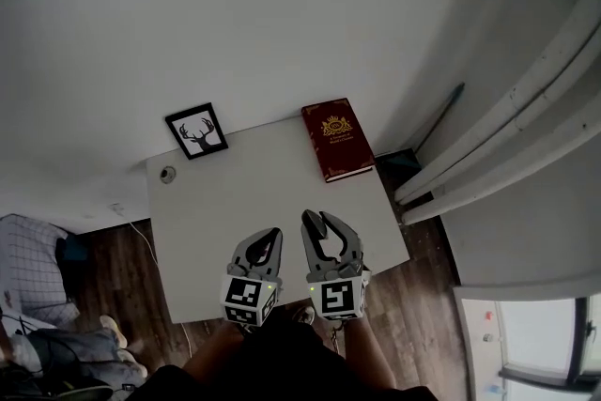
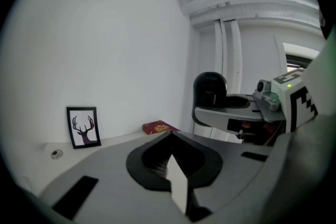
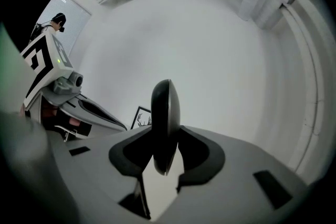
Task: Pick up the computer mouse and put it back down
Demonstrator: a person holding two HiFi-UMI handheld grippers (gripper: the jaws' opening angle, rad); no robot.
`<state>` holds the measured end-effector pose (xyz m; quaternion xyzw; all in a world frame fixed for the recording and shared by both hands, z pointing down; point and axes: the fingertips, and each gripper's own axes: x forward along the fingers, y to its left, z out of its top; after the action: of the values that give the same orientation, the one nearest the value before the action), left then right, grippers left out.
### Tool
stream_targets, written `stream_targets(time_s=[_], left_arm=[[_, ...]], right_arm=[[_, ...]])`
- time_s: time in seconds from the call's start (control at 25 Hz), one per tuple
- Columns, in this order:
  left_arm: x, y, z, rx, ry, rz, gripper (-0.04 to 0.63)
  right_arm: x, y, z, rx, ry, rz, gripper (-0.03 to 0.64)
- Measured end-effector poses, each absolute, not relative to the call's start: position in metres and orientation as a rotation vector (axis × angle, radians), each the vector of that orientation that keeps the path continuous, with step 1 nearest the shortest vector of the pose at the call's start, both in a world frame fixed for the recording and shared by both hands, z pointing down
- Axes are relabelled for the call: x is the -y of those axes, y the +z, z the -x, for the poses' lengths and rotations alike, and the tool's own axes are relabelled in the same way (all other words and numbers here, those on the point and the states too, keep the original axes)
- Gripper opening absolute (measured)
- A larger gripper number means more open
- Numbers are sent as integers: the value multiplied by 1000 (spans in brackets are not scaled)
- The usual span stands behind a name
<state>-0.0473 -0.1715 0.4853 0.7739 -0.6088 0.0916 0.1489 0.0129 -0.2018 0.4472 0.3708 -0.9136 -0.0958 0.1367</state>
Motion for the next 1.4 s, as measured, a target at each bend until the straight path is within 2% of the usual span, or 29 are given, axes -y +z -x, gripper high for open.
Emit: stream_targets(time_s=[0.64, 1.4], left_arm=[[206, 534, 101, 1725, 302, -2117, 0], [211, 603, 152, 1704, 344, -1967, 0]], right_arm=[[286, 551, 55, 2340, -365, -775, 140], [343, 666, 115, 2182, -256, -595, 140]])
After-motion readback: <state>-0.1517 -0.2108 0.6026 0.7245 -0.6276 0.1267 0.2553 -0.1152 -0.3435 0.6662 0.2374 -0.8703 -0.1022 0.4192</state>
